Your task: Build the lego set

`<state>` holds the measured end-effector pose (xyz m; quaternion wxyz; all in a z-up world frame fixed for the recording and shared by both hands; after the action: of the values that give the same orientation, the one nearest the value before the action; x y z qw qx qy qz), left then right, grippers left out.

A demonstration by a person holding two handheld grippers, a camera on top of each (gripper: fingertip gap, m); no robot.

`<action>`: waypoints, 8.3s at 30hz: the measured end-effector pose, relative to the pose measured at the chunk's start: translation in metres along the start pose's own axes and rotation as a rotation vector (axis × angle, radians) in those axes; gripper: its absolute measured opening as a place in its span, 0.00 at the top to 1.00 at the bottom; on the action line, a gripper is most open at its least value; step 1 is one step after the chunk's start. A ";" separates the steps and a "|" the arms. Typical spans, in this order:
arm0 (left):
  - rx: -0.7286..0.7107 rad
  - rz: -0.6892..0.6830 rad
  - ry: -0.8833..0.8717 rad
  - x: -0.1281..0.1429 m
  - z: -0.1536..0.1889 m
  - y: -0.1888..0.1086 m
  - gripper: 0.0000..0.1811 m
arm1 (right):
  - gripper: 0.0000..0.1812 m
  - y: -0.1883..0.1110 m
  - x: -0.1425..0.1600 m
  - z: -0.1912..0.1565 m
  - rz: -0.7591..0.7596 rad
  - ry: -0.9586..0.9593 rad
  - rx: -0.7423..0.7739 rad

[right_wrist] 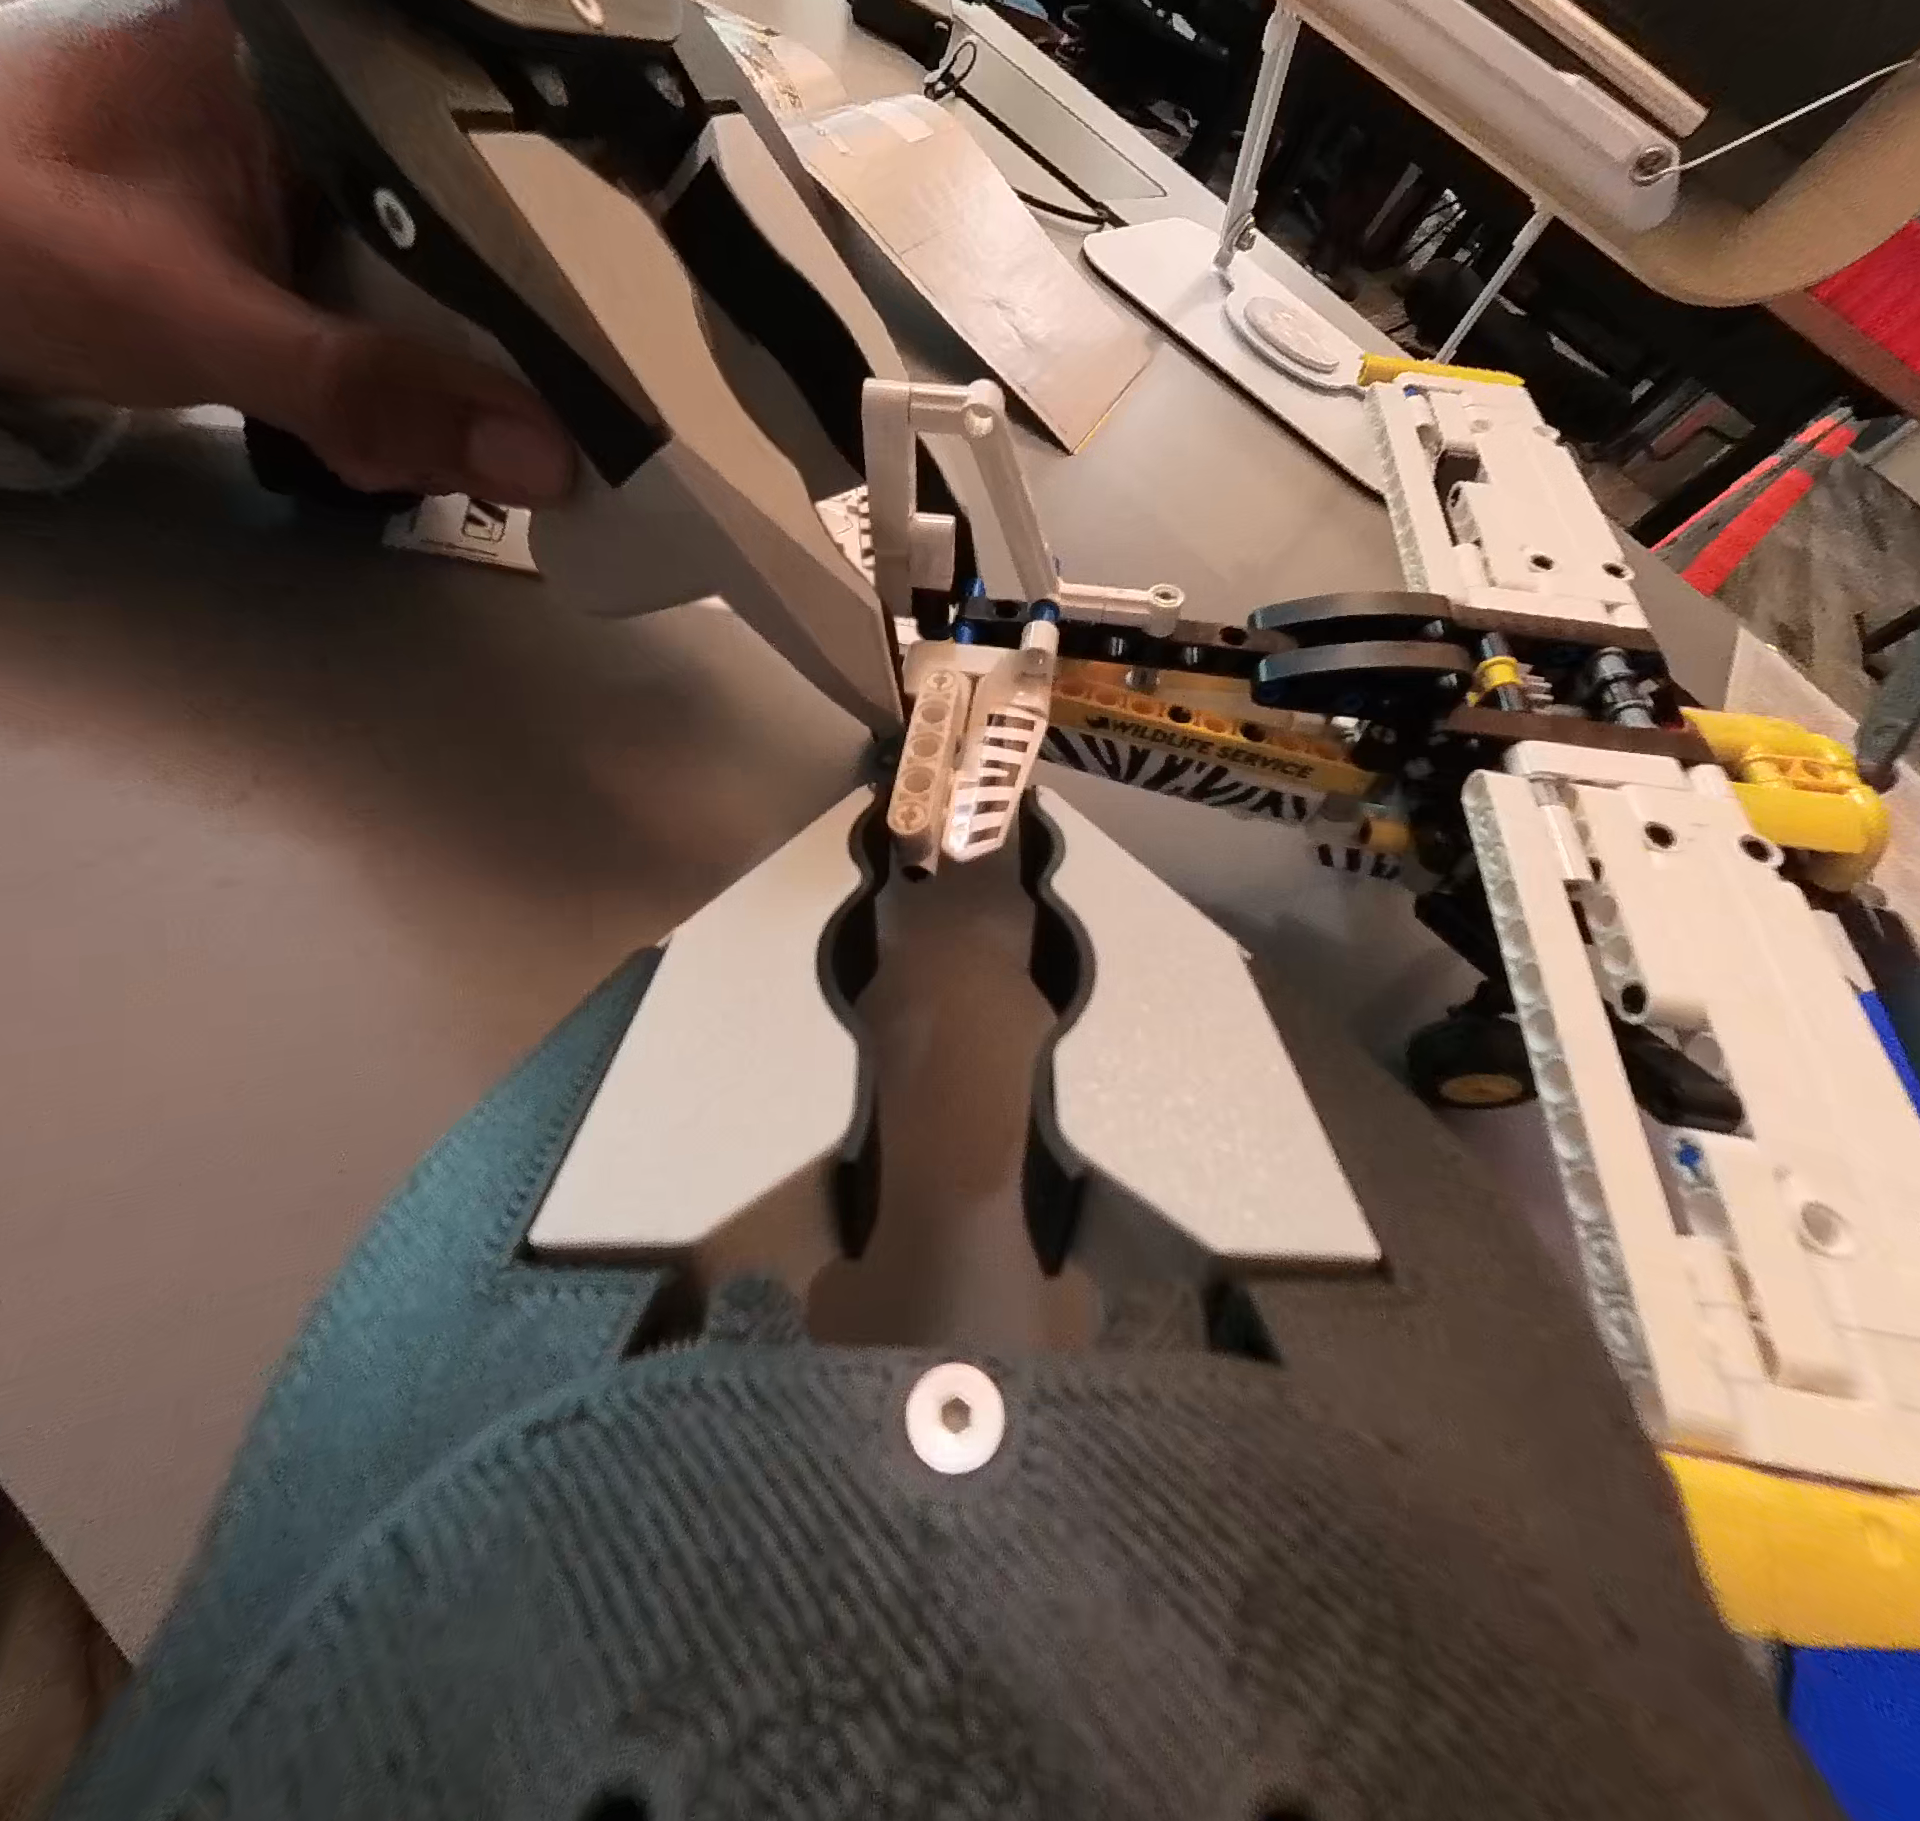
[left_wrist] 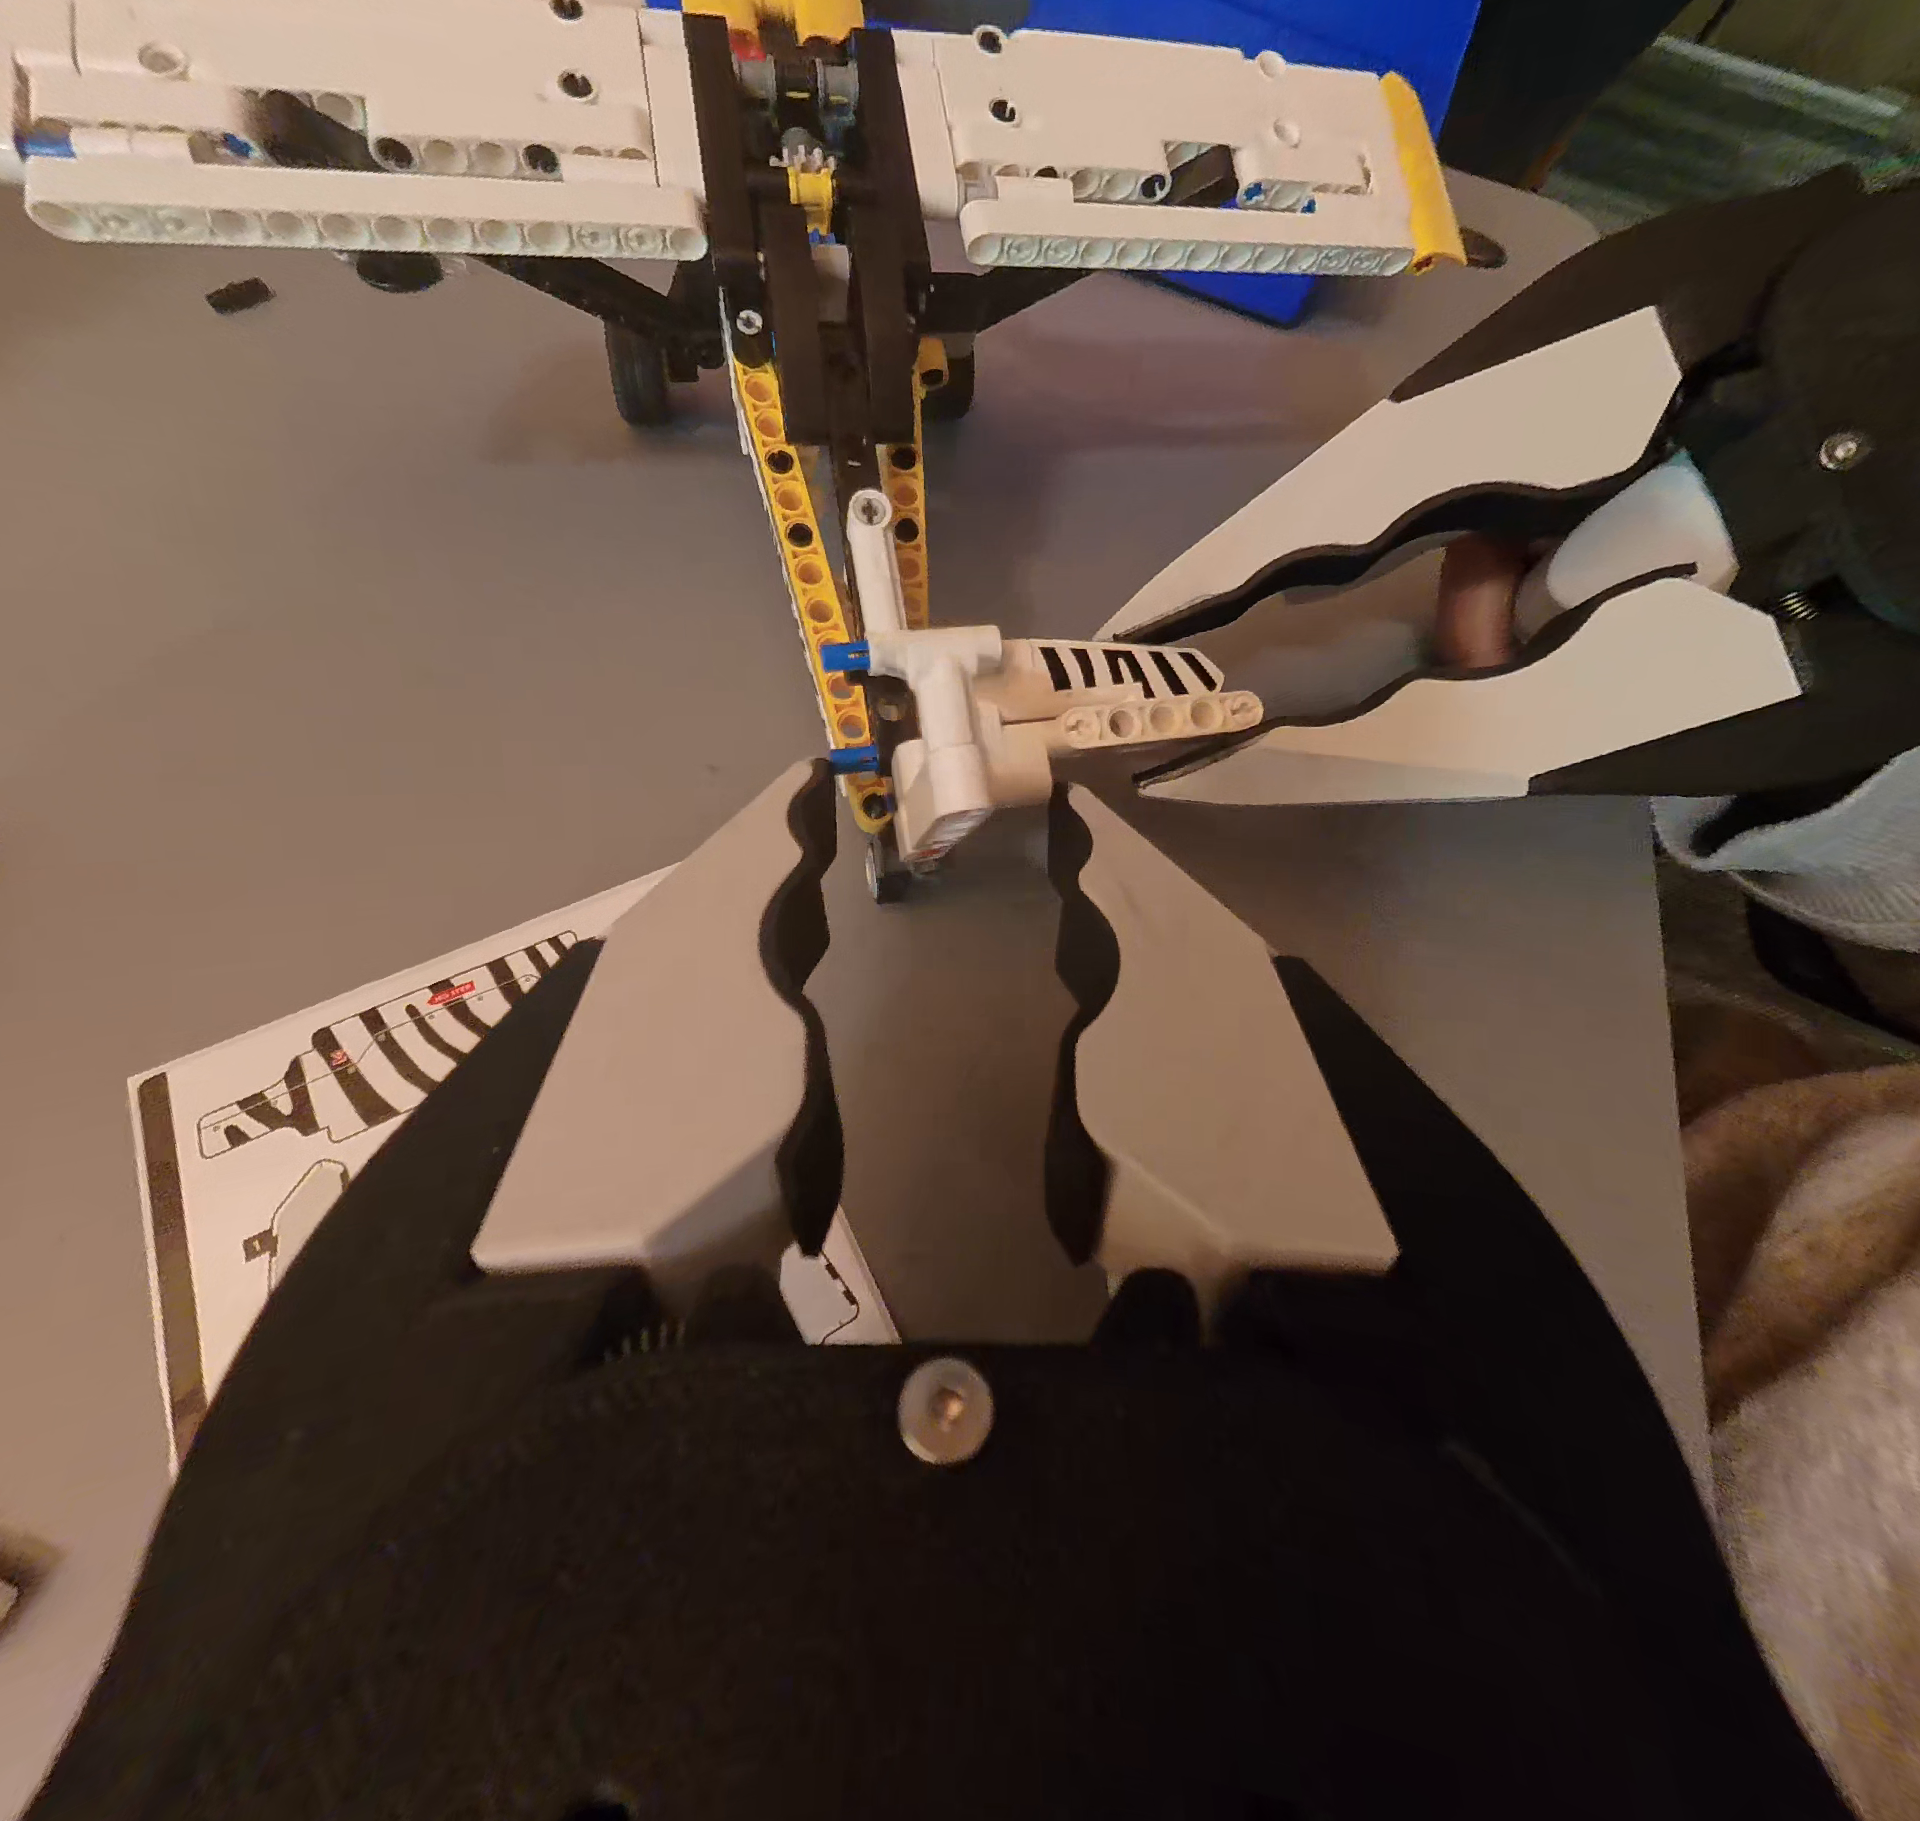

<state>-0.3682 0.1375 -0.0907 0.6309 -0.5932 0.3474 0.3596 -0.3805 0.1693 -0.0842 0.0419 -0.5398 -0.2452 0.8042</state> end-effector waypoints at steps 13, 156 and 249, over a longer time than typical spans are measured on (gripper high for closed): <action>-0.026 -0.007 0.008 0.001 -0.002 0.001 0.78 | 0.88 0.002 0.000 0.002 -0.002 0.010 0.006; 0.233 0.077 -0.283 -0.011 0.006 -0.008 0.76 | 0.89 -0.007 -0.001 0.000 0.035 0.222 -0.048; -0.076 0.014 0.047 -0.001 0.001 0.000 0.78 | 0.90 -0.003 0.001 0.000 -0.228 0.544 -0.207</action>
<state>-0.3688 0.1388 -0.0896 0.5969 -0.6226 0.3524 0.3631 -0.3817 0.1720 -0.0838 0.1409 -0.7056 -0.3645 0.5911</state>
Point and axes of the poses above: each gripper's, where its closed fingertips meet, y out along the fingers, x out of its underside, z = x × y across the jaws, the point moved 1 cm from there along -y, back along the fingers, and after that the axes turned 8 degrees about -x, right-handed, at the moved point
